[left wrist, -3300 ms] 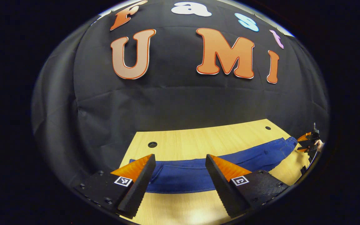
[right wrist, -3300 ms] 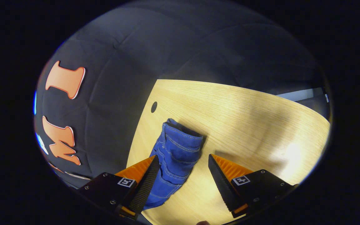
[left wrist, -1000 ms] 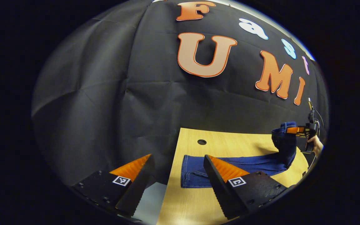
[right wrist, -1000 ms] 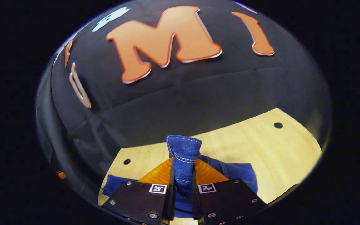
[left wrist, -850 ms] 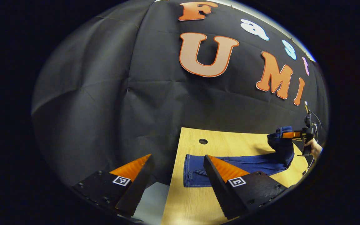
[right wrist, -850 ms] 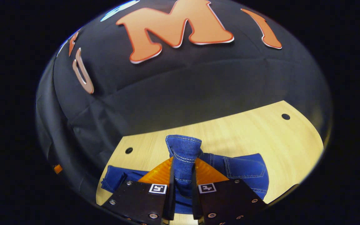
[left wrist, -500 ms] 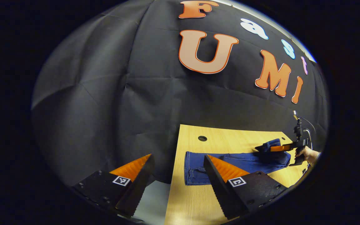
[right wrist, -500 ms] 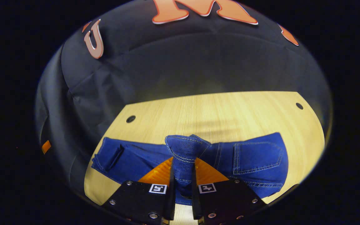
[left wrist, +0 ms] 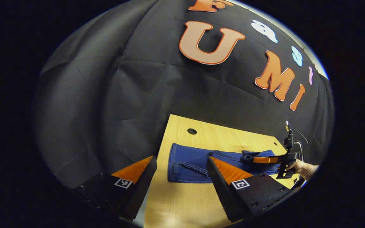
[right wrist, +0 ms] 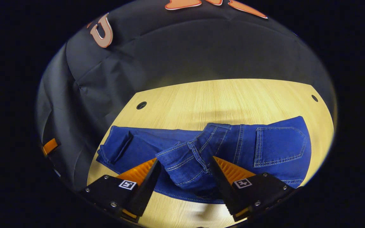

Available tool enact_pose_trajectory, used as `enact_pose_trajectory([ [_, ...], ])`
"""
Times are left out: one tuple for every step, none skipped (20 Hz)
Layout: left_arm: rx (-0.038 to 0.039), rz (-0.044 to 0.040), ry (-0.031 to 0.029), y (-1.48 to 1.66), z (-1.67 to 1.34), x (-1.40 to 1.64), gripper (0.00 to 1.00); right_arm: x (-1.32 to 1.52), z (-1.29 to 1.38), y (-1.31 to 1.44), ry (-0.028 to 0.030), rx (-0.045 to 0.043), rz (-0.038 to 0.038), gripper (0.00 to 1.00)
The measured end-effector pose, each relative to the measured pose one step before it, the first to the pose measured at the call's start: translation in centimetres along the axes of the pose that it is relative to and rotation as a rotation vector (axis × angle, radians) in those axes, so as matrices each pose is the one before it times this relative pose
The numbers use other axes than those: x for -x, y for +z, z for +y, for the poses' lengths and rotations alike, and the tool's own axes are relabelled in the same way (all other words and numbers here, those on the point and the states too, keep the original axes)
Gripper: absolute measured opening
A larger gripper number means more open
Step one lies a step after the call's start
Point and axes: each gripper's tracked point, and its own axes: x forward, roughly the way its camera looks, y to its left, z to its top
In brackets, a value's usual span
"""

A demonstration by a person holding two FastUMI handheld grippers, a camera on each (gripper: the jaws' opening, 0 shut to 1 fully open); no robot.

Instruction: Grasp the waist and the cuffs of the jeans and fold them to make the two legs overlap; first hold the waist and fold one-third of the jeans toward the cuffs, then hold the cuffs and fold the remaining one-third in the same direction to finish folding.

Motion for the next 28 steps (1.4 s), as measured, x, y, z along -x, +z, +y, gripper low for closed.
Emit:
enact_pose_trajectory([
  [0.08692, 0.01881, -0.01325, -1.240, -0.174, -0.611, 0.98, 0.718, 0.104, 0.204, 0.00828, 0.01517, -0.00115, 0.96],
  [0.06685, 0.01569, 0.00119, -0.837, 0.014, -0.548, 0.98, 0.820, 0.035, 0.072, 0.00489, 0.01007, -0.00113, 0.97],
  [0.07485, 0.01259, 0.00403, -0.663, 0.293, -0.607, 0.98, 0.746, -0.031, 0.191, 0.00845, 0.00712, -0.00119, 0.97],
  [0.08317, 0.01148, -0.00147, -0.884, 0.275, -0.503, 0.98, 0.815, -0.084, 0.209, 0.00766, 0.00182, -0.00363, 0.98],
  [0.08868, 0.00752, 0.00303, -0.588, 0.214, -0.670, 0.98, 0.789, -0.166, 0.247, 0.00811, -0.00269, -0.00250, 0.98],
  [0.09242, 0.00395, 0.00363, -0.403, 0.244, -0.478, 0.98, 0.727, -0.093, 0.395, 0.00749, -0.00534, -0.00586, 0.98],
  [0.08857, 0.00079, 0.00565, -0.351, 0.302, -0.426, 0.98, 0.773, -0.299, 0.435, 0.00484, -0.00942, -0.00718, 0.98],
  [0.07803, 0.00804, 0.02161, -0.562, 0.560, -0.387, 0.98, 0.855, -0.783, 0.498, -0.00365, -0.01663, -0.00765, 0.98],
  [0.01763, 0.00994, 0.03023, -0.716, 0.621, -0.011, 0.98, 0.855, -0.715, 0.264, -0.00849, -0.01584, -0.00145, 0.98],
  [-0.00953, 0.00603, 0.05112, -0.337, 1.315, 0.257, 0.98, 0.719, -0.669, 0.159, -0.00562, -0.01706, 0.00459, 0.98],
  [-0.01346, -0.00235, 0.05758, -0.049, 1.074, -0.326, 0.98, 0.656, -0.682, 0.197, -0.00344, -0.01766, 0.00118, 0.98],
  [0.00474, 0.00477, 0.03782, -0.728, 0.366, -1.035, 0.98, 0.628, -0.726, 0.236, -0.00164, -0.01850, -0.00171, 0.98],
  [0.01682, 0.00342, 0.02025, -0.420, -0.344, -1.322, 0.98, 0.478, -0.662, 0.210, 0.00004, -0.01982, -0.00298, 0.98],
  [0.01535, 0.00235, 0.01953, -0.225, 0.089, -0.681, 0.98, 0.397, -0.724, 0.155, 0.00022, -0.02014, 0.00050, 0.98],
  [0.01217, 0.00030, 0.01934, -0.192, 0.129, -0.744, 0.98, 0.778, -0.691, 0.327, -0.00056, -0.02911, -0.00145, 0.98],
  [0.03281, -0.00402, 0.02600, -0.093, 0.170, -1.116, 0.98, 0.266, -0.555, 0.397, 0.00405, -0.01775, -0.00436, 0.98],
  [0.03278, -0.00519, 0.00066, 0.134, -0.135, -0.615, 0.98, 0.183, -0.519, 0.371, 0.00523, -0.01247, -0.00551, 0.98],
  [0.02898, -0.00952, -0.00461, -0.239, -0.413, -0.752, 0.98, 0.232, -0.704, 0.397, 0.00078, -0.00883, -0.00301, 0.98],
  [0.01742, -0.00590, 0.00411, -0.045, 0.050, -0.515, 0.98, 0.167, -0.816, 0.223, -0.00890, -0.00634, 0.00065, 0.98],
  [0.01039, -0.00983, 0.01294, 0.150, 0.377, -0.537, 0.98, 0.027, -0.978, 0.150, -0.00927, -0.00703, 0.00360, 0.98],
  [0.01274, -0.00974, 0.00404, 0.017, 0.220, -0.435, 0.98, 0.024, -0.655, 0.243, -0.00461, -0.01010, -0.00038, 0.98],
  [0.01810, -0.01052, -0.00467, 0.183, -0.145, -0.498, 0.98, 0.027, -0.350, 0.206, 0.00089, -0.01391, -0.00128, 0.98],
  [0.01937, -0.01797, -0.01634, 0.326, -0.486, -0.187, 0.98, -0.026, -0.289, 0.156, 0.00403, -0.01461, 0.00140, 0.98],
  [0.01633, -0.00964, -0.00886, 0.294, -0.259, -0.516, 0.97, -0.071, -0.248, 0.098, -0.00042, -0.01280, -0.00127, 0.98],
  [0.00261, -0.00358, -0.00801, 0.058, -0.279, -0.302, 0.98, -0.079, -0.312, 0.199, -0.00376, -0.00666, -0.00314, 0.98],
  [-0.02004, -0.00387, -0.00214, 0.160, -0.158, -0.317, 0.98, -0.099, -0.437, 0.262, -0.00820, -0.00335, -0.00059, 0.98],
  [-0.01523, -0.00053, -0.00681, -0.027, -0.601, -0.406, 0.98, -0.006, -0.072, 0.022, -0.00139, -0.00368, -0.00173, 0.98],
  [-0.00863, 0.00397, -0.01861, 0.090, -0.765, -0.345, 0.98, 0.144, -0.010, -0.065, 0.00305, -0.00499, -0.00171, 0.98],
])
